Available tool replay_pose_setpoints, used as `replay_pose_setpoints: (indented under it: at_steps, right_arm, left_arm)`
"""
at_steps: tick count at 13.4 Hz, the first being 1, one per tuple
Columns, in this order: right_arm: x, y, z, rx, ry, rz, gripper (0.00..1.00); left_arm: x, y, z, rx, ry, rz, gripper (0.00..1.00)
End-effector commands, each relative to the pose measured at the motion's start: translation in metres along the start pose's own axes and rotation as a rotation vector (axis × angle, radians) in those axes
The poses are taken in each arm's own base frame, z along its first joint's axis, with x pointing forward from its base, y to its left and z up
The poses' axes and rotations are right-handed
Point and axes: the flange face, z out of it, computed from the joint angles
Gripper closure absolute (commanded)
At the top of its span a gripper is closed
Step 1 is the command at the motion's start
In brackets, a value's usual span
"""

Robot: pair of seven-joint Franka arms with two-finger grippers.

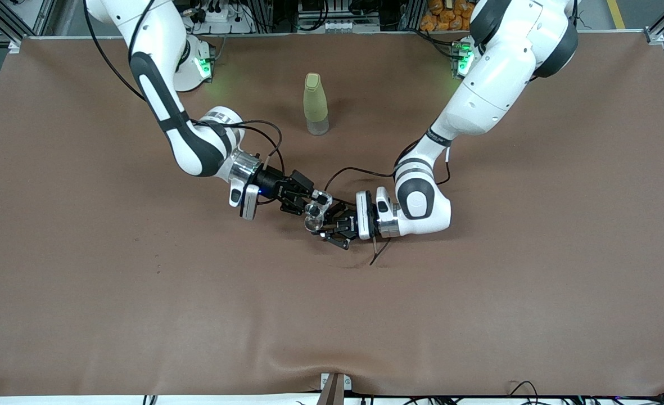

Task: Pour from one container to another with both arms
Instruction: 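Tilt the beaker with the right gripper, pouring liquid into the jigger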

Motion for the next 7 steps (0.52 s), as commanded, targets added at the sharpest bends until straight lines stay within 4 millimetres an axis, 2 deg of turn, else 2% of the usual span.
replay_pose_setpoints:
  at_steps: [1, 7]
  right_arm:
    - [0.0019, -0.0069, 0.0018, -0.002, 0.021, 0.042, 0.84]
    - [0.0016, -0.0081, 0.0022, 0.001, 0.02, 0.112, 0.84]
  left_arm:
    - [0.0035, -0.0025, 0.0044, 0.006, 0.019, -0.008, 1.0]
    - [-0.0011, -0.0018, 0.005, 0.009, 0.02, -0.018, 1.0]
